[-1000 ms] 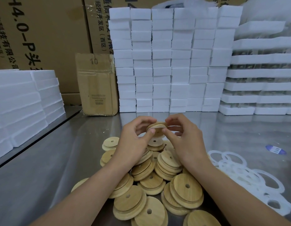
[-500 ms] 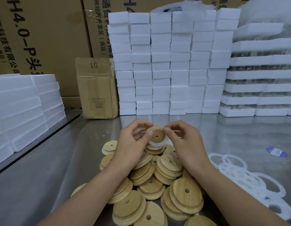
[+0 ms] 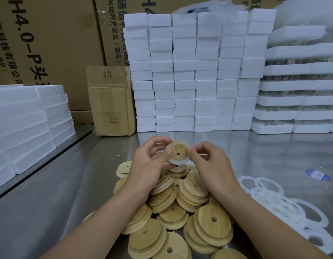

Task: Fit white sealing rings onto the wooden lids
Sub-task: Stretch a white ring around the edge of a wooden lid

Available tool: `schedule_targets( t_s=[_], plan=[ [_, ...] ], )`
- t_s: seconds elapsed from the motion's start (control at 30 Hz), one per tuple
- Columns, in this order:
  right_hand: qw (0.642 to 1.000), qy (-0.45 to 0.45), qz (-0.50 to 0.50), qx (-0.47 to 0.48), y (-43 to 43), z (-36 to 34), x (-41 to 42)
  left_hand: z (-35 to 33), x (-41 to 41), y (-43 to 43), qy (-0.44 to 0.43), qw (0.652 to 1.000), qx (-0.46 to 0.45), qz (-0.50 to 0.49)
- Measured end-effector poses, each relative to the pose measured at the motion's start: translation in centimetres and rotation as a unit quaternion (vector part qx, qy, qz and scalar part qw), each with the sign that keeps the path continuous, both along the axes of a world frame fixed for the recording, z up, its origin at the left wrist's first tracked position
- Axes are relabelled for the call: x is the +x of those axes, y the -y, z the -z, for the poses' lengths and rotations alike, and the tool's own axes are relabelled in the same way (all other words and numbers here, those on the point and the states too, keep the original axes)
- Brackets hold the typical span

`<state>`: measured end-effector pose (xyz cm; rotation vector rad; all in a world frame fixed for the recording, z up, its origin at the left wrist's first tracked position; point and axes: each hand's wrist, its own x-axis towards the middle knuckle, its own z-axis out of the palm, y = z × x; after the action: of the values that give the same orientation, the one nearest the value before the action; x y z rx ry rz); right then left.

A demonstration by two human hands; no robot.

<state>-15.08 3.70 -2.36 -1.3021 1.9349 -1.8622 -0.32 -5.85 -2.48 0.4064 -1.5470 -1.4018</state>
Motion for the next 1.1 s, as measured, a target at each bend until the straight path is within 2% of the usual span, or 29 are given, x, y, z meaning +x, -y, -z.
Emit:
schedule_targets(
  t_s=[0.17, 0.3, 0.63, 1.1],
  plan=[
    [0.999, 0.004, -0.024, -0.028, -0.05, 0.01, 0.27, -0.09, 0.06, 0.01, 0.007, 1.000, 0.016, 0.006],
    [0.999, -0.002, -0.025, -0.048, -0.39, -0.22, 0.41, 0.02, -0.19, -0.07, 0.048, 0.999, 0.004, -0.004],
    [0.999, 0.014, -0.020, -0.045, -0.53, -0.47, 0.22, 0.18, -0.25, 0.01, 0.086, 0.996, -0.026, -0.010],
    [0.998, 0.037, -0.040, 0.016, -0.45, -0.28, -0.05, 0.24, -0.14, 0.46, 0.027, 0.998, 0.043, -0.024]
  ],
)
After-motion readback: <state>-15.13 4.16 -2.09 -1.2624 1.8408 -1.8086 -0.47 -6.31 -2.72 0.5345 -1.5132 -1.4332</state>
